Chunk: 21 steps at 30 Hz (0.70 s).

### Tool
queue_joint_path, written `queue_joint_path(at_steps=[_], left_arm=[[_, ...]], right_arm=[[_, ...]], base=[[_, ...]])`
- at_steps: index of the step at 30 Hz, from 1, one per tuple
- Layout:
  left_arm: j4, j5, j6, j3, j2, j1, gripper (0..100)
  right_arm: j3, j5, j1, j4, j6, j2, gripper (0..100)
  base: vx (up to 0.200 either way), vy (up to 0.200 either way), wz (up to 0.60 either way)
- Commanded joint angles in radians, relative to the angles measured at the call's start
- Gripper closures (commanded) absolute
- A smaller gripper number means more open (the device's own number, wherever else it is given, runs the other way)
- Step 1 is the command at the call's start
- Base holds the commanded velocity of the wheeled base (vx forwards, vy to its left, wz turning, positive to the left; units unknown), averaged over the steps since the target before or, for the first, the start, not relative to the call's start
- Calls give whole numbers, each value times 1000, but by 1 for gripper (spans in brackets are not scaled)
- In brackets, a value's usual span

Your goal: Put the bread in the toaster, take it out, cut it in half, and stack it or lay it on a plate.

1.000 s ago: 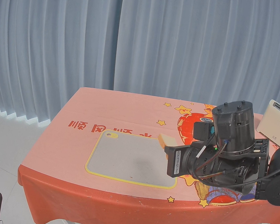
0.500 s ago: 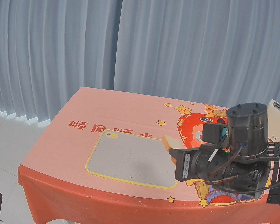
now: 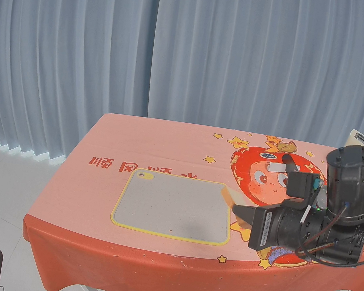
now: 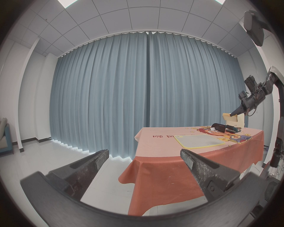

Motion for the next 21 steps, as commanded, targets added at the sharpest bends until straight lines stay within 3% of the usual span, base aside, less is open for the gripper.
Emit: queue_joint_path(at_steps=[1,8,14,21], left_arm=[[0,0,0,18,-12,1,0],[0,1,0,18,-12,-1,0],[0,0,0,18,-12,1,0],[0,0,0,18,-12,1,0]], right_arm=[[58,0,1,0,20,-67,100],[90,-9,-36,-43,18,-94,100],[153,0,-22,-120,20,-162,100],[159,1,-22,-151,20,-177,100]], base=[[0,0,0],[0,0,0],[0,0,0],[0,0,0]])
